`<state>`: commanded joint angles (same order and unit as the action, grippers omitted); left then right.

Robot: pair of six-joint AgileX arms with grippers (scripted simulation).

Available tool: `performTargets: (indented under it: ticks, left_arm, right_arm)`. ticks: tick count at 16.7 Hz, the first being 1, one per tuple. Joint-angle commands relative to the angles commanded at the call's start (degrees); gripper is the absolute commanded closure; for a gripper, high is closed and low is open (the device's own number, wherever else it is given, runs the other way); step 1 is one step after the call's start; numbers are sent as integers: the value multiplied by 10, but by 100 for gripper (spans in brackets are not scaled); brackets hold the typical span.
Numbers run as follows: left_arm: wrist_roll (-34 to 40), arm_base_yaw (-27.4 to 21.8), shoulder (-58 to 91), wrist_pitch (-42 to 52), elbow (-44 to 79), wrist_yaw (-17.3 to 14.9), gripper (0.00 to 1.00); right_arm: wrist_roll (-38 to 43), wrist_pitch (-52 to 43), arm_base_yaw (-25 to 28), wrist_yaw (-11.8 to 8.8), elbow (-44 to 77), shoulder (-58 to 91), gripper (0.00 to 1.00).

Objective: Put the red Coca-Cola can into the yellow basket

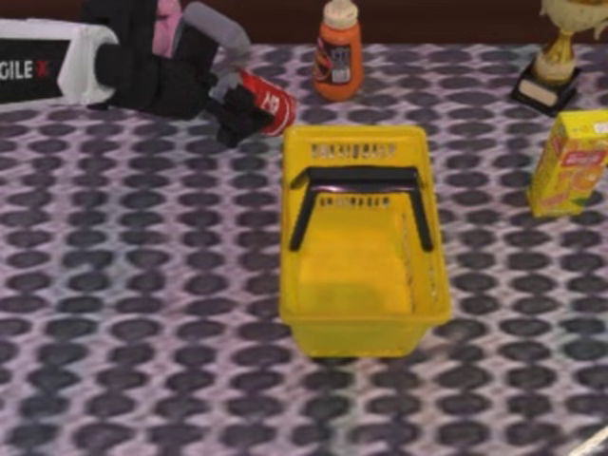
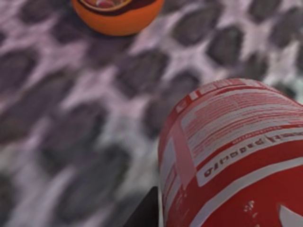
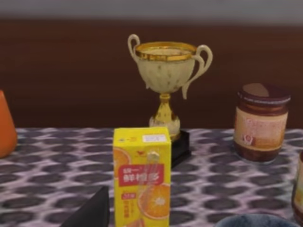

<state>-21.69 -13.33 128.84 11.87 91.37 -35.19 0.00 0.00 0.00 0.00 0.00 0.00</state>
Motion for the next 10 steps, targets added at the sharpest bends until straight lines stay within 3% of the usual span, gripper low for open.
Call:
performTargets:
  ticks: [6,10]
  left_arm:
    - [123,-29,-28,-333,-83,-229,100]
    - [174,-42,-54,-478,-117,-339,100]
  right_arm:
    - [0,0,0,0,0,0,0]
    - [0,0,0,0,0,0,0]
